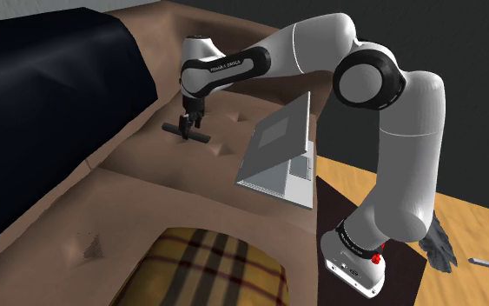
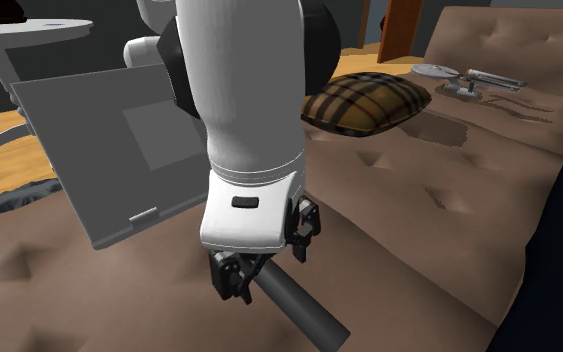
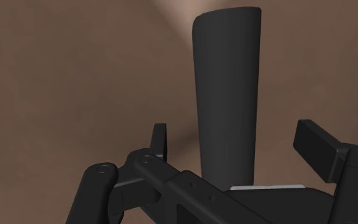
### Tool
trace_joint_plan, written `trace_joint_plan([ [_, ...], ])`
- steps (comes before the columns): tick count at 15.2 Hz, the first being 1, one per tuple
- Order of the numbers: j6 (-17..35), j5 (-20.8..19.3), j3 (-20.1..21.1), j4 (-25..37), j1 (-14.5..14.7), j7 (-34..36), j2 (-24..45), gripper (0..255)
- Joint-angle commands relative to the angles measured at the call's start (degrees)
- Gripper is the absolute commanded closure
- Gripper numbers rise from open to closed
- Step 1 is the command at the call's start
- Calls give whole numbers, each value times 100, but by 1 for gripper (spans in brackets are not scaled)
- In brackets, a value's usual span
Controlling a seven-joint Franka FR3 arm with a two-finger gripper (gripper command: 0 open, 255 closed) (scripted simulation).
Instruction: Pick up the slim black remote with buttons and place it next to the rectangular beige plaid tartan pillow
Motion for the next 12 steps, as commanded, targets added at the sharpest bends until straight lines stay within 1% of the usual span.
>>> trace_joint_plan([
  [1,6,-1,0,4,2,3,8,0],
  [5,6,-1,0,3,2,2,8,0],
  [6,6,-1,0,3,2,2,8,255],
  [12,9,1,-1,-11,-5,-6,-3,255],
])
